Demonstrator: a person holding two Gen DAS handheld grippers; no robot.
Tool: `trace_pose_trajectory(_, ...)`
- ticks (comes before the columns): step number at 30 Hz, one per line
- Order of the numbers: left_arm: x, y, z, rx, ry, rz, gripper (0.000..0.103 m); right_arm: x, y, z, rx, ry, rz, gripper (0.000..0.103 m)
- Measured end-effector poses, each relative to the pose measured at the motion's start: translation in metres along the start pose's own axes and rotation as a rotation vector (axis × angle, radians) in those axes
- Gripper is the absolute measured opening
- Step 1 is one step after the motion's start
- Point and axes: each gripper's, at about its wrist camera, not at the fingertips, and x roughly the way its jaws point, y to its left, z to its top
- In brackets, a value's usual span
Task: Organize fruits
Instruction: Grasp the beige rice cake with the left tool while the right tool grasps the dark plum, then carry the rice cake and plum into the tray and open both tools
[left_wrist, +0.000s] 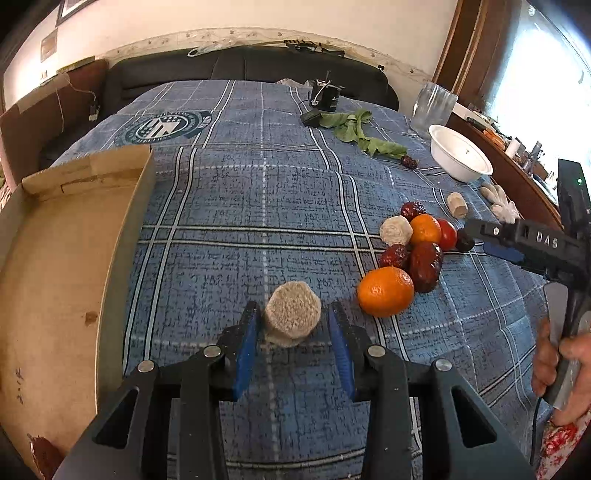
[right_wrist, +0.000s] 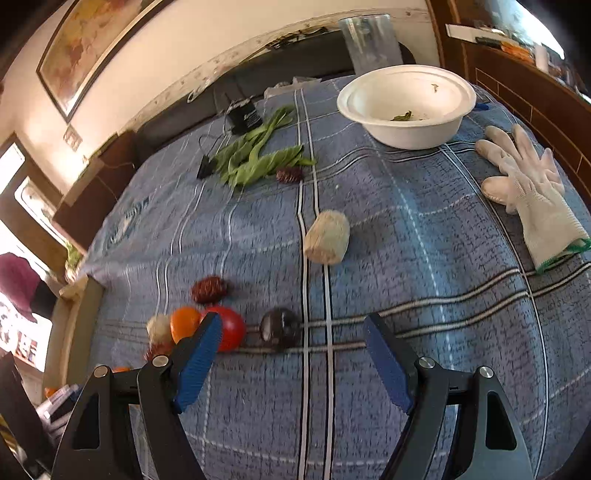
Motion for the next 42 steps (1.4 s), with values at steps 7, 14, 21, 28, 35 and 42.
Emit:
trace_pose_trajectory(7, 0.000, 0.004, -0.001, -0.017, -0.018, -0.040, 0.031, 0.010, 0.020, -0.005, -0.120, -0.010, -0.079, 0.072)
trace_pose_trajectory(14, -0.001, 0.007, -0.002, -0.036, -0.025, -0.059, 0.031, 0.013, 0.028, -0.008, -0.183, -0.036, -0.171, 0.036)
trace_pose_trajectory(21, -0.008, 0.006, -0.002, -0.037, -0.070, -0.069, 0.031, 0.007, 0.036, -0.012, -0.181, -0.050, -0.142, 0.024)
trace_pose_trajectory(28, -0.017, 0.007, -0.002, -0.037, -0.117, -0.068, 0.031, -0.036, 0.056, -0.030, -0.181, -0.126, -0.066, 0.024)
trace_pose_trajectory(35, -0.047, 0.018, -0.010, -0.090, -0.142, -0.128, 0.031, -0.080, 0.104, -0.063, -0.255, -0.140, 0.022, 0.025)
trace_pose_trajectory(42, -0.111, 0.068, -0.019, -0.149, -0.177, -0.095, 0.031, -0.087, 0.197, -0.084, -0.398, -0.111, 0.163, 0.025)
